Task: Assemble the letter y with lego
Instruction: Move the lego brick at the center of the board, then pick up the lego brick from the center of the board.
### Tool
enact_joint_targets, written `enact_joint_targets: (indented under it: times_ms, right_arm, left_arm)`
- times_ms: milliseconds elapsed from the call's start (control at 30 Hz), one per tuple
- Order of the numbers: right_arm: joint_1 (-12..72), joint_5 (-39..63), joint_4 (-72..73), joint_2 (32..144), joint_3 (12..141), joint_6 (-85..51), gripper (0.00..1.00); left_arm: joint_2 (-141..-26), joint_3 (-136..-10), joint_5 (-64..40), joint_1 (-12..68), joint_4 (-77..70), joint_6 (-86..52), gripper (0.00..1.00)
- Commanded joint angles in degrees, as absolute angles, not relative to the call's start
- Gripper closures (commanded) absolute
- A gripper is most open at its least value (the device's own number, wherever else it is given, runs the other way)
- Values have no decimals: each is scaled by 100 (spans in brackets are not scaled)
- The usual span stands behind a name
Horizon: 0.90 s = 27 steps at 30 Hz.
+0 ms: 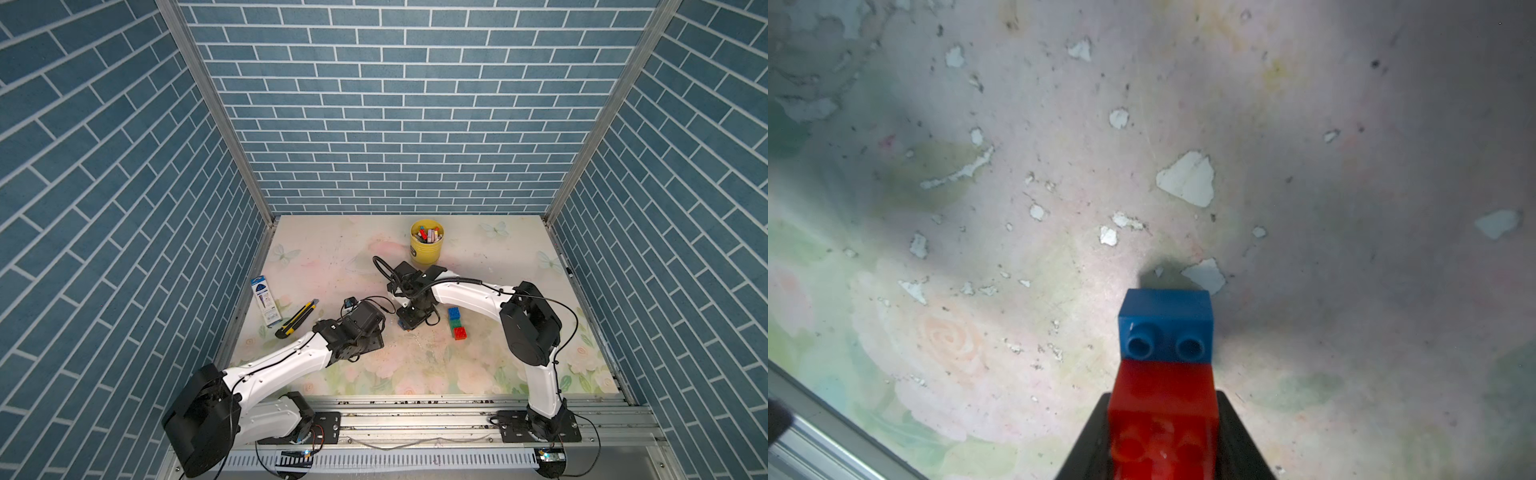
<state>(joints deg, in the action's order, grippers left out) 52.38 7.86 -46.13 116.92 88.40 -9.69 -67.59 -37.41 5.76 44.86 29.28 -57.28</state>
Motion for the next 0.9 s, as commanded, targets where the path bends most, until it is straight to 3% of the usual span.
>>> enact_joint_targets:
  times_ms: [0,133,300,867]
  right_arm:
    - [5279,663,-4888,11786,9023,-624,65]
    - [5308,545,-4905,11714,9053,-667,51]
    - [5310,150,-4901,11333,8996,-831,44]
    - [4809,-348,-4592,8989,7406,-2127,42]
  left_arm:
    - [-6715,-3630,712,4456,3094,-5778,32]
    - [-6767,-3669,701,4447,3072,-5755,32]
    - [-6859,-3733,640,4416,2968,-5671,30]
    - [-6787,-3717,695,4269,1891,-4847,23]
